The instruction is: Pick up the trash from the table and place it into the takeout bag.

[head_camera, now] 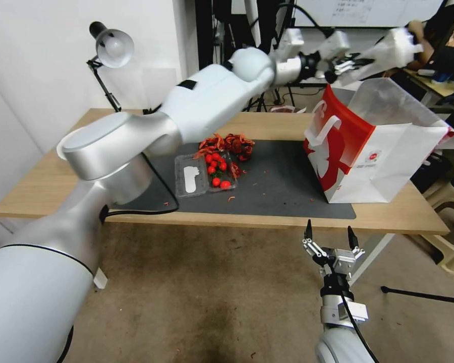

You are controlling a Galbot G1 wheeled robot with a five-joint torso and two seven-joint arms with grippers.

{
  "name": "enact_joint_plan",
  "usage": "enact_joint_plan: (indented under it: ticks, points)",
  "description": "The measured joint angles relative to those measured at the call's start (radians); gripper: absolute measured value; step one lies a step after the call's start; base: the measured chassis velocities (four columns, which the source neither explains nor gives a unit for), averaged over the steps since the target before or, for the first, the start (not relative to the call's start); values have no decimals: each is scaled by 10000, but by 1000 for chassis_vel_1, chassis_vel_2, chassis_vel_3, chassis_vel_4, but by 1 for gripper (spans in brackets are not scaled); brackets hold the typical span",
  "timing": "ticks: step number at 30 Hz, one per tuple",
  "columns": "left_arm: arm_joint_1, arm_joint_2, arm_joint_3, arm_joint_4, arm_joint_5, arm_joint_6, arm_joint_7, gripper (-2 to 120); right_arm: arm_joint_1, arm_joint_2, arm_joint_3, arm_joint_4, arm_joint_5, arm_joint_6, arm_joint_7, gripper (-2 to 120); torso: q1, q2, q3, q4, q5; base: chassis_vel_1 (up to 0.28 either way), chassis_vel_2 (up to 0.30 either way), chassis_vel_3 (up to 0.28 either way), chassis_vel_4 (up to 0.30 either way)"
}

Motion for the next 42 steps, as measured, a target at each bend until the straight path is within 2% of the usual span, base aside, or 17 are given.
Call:
enact_joint_plan:
  ticks: [4, 8, 10, 13, 15, 17, 18, 21, 30, 34, 37, 39, 41, 42]
  points:
    - [168, 16, 295, 84, 25, -25, -85, 1, -13, 15, 27, 3, 3, 32, 0, 100, 0, 0, 1, 4, -4, 0, 0, 0, 0]
    - [361, 26, 629, 64, 47, -144, -299, 2, -31, 33, 50, -5, 9, 64, 5, 100, 0, 0, 1, -3, -2, 0, 0, 0, 0]
    - [416, 35, 658, 22, 47, -164, -346, 7, -25, 54, 50, -22, 9, 67, 6, 100, 0, 0, 1, -2, -2, 0, 0, 0, 0]
    - [478, 49, 647, -66, 38, -229, -468, 21, 14, 122, 25, -57, 10, 72, 6, 100, 0, 0, 1, 0, -2, 0, 0, 0, 0]
    - [459, 50, 624, -76, 37, -241, -484, 25, 18, 143, 19, -58, 9, 72, 5, 100, 0, 0, 0, -2, -3, 0, 0, 0, 0]
    - [335, 56, 595, -62, 41, -247, -484, 17, 29, 171, 5, -35, 1, 69, 6, 100, 0, 0, 0, -2, -1, 0, 0, 0, 0]
    - [335, 56, 595, -62, 41, -247, -484, 17, 29, 171, 5, -35, 1, 69, 6, 100, 0, 0, 0, -2, -1, 0, 0, 0, 0]
    - [168, 64, 512, -64, 4, -239, -473, 3, 23, 187, 2, 33, -7, 58, 6, 100, 0, 0, 0, -1, -2, 0, 0, 0, 0]
    - [59, 71, 326, 47, -124, -219, -471, 1, -35, 173, 41, 78, -8, 67, 19, 100, 0, 0, 0, -2, -2, 0, 0, 0, 0]
    - [14, 75, 449, -39, -134, -223, -673, 0, -50, 174, 49, 90, -9, 104, 21, 100, 0, 0, 1, -1, -1, 0, 0, 0, 0]
    - [1, 75, 590, -179, -266, -225, -854, 14, -49, 203, 42, 81, -9, 137, 21, 100, 0, 0, 1, -3, -2, 0, 0, 0, 0]
    - [-7, 76, 631, -219, -295, -222, -875, 17, -44, 215, 29, 70, -10, 140, 21, 100, 1, 0, 1, -2, -1, 0, 0, 0, 0]
    - [-27, 78, 735, -365, -410, -222, -915, 29, -2, 244, 2, 44, -19, 153, 21, 100, 0, 0, 0, -1, -1, 0, 0, 0, 0]
    - [-27, 78, 735, -365, -410, -222, -915, 29, -2, 244, 2, 44, -19, 153, 21, 100, 0, 0, 0, -1, -1, 0, 0, 0, 0]
